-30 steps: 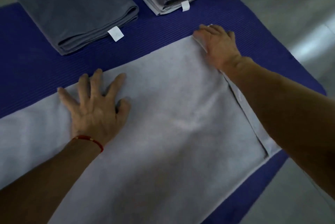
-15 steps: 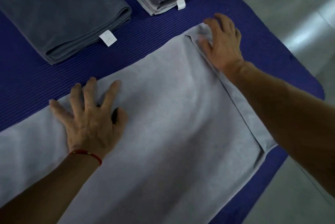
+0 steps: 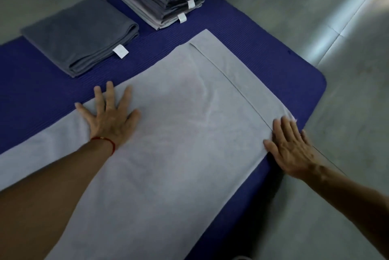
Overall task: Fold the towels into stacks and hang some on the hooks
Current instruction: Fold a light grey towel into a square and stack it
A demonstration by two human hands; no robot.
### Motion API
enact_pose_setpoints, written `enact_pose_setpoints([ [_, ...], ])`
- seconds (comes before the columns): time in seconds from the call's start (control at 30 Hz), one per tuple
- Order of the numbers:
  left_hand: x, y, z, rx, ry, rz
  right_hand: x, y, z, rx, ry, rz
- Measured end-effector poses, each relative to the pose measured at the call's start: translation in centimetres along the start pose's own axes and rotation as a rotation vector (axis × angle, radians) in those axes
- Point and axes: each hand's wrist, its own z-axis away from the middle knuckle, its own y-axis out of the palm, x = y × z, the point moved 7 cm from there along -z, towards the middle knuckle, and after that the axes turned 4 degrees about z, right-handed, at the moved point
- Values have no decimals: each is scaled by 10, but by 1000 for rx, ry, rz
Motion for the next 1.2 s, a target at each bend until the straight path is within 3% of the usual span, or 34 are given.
enact_pose_setpoints([
  [0.07, 14, -2, 11, 22, 73, -1, 33, -13, 19, 12, -88, 64],
  [0.2, 85, 2, 80, -11, 90, 18, 135, -31, 63, 102, -483, 83],
  [0.47, 268, 9, 220, -4, -268, 99, 320, -35, 154, 176, -1048, 441],
  [0.63, 354, 13, 280, 53, -507, 163, 409, 7, 209, 161, -1299, 487],
  [0.73, 392, 12, 300, 107, -563, 230, 462, 45, 248, 146, -1308, 401],
  [0.93, 421, -3, 305, 138, -577, 296, 543, 107, 332, -71, -1218, 58],
  [1.07, 422, -19, 298, 189, -566, 308, 566, 123, 391, -47, -1221, -38],
  [1.2, 425, -32, 288, 159, -560, 369, 579, 138, 420, -15, -1135, 21],
])
